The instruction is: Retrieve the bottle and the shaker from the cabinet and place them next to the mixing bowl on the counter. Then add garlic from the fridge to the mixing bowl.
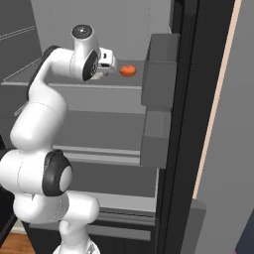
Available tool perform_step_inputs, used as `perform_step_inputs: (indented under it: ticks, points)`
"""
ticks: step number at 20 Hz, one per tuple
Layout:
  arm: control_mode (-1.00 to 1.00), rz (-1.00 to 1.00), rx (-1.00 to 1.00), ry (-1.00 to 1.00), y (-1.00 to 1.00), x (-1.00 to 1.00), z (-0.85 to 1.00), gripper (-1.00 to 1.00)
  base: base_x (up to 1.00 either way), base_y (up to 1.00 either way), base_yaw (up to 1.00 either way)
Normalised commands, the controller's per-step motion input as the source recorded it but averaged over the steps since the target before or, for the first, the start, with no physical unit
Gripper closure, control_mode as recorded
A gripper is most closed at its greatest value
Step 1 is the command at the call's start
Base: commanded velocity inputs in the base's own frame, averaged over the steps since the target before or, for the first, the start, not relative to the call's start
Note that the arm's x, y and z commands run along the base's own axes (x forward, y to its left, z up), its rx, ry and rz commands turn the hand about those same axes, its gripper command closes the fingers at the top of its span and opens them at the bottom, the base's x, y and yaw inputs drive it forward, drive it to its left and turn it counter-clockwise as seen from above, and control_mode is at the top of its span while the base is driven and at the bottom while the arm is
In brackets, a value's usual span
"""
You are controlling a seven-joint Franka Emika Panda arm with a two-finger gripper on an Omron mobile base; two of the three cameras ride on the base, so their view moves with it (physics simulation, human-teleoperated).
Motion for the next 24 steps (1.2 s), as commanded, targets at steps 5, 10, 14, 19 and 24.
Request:
perform_step_inputs:
  ticks: [5,10,14,19,24]
  points:
    - [-1.00,0.00,0.00,0.00,0.00,0.04,-0.07,-1.00,0.00,0.00,0.00]
    - [-1.00,0.00,0.00,0.00,0.00,0.00,0.00,-1.00,0.00,0.00,0.00]
    - [-1.00,0.00,0.00,0.00,0.00,0.00,0.00,1.00,0.00,0.00,0.00]
    - [-1.00,0.00,0.00,0.00,0.00,0.00,0.00,1.00,0.00,0.00,0.00]
    - [-1.00,0.00,0.00,-0.10,0.00,-0.68,0.14,1.00,0.00,0.00,0.00]
